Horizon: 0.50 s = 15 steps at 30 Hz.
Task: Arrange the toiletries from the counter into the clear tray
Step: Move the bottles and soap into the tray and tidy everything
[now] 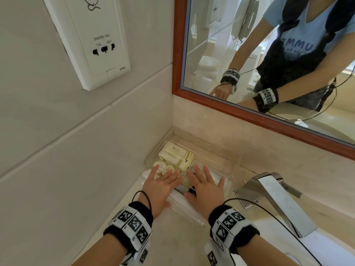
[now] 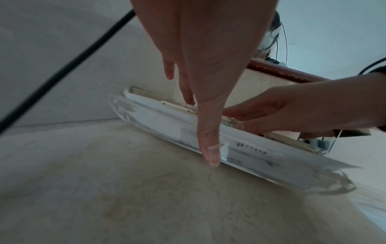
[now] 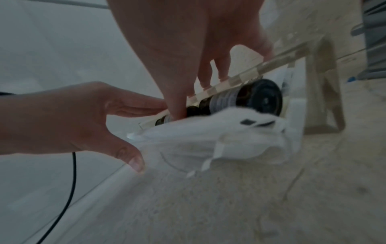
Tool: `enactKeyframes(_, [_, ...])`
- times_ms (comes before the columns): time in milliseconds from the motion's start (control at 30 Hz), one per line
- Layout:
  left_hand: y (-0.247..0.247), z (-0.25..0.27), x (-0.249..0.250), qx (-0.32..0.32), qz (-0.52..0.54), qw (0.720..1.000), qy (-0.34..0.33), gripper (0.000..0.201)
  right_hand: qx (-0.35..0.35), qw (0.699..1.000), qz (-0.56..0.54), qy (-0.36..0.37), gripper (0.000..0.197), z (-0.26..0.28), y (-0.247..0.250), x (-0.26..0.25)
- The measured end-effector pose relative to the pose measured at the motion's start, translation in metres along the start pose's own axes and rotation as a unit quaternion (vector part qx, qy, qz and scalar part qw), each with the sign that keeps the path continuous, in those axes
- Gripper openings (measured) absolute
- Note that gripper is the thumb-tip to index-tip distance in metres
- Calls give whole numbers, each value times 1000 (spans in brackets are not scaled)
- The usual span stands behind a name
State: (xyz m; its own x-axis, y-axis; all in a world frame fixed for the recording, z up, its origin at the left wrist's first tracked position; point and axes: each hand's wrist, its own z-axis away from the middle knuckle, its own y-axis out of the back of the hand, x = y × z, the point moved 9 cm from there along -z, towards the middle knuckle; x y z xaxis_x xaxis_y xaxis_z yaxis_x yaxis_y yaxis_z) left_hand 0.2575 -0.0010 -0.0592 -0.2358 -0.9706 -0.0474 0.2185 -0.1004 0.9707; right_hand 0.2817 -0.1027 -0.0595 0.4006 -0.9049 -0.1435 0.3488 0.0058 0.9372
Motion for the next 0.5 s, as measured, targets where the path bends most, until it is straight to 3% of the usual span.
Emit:
enactKeyframes(200, [7,-2,-1,40,-9,999,-14,92,22,1000,9,-12,67,-6,2,-1])
enactKeyframes(500, [5,1,1,49,1,998,-34,93,69,997,36,-18,71,-12,4,-4])
